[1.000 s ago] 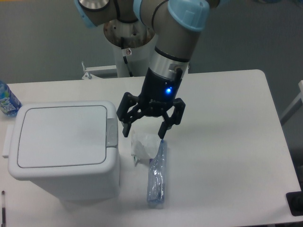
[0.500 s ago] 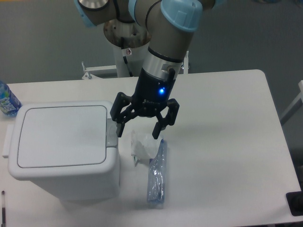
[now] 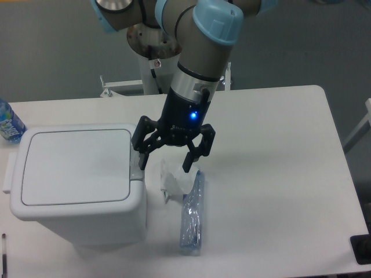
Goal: Open the trash can
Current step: 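Lower the gripper finger onto the grey lid tab and press it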
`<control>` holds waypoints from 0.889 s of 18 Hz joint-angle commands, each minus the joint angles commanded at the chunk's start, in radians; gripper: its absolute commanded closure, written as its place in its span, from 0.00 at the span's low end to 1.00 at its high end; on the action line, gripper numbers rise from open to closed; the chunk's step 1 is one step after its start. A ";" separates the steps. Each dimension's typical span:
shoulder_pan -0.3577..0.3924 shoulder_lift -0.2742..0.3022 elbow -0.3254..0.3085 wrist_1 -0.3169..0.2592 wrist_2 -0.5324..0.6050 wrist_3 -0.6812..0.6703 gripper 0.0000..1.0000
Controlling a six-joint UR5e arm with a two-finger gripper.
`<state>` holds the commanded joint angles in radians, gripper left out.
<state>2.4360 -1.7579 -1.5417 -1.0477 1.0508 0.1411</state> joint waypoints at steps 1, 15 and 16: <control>0.000 0.000 0.000 0.000 0.000 0.000 0.00; -0.006 -0.011 -0.002 -0.002 0.002 0.002 0.00; -0.006 -0.011 -0.003 -0.002 0.002 0.002 0.00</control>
<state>2.4298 -1.7687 -1.5447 -1.0492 1.0523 0.1427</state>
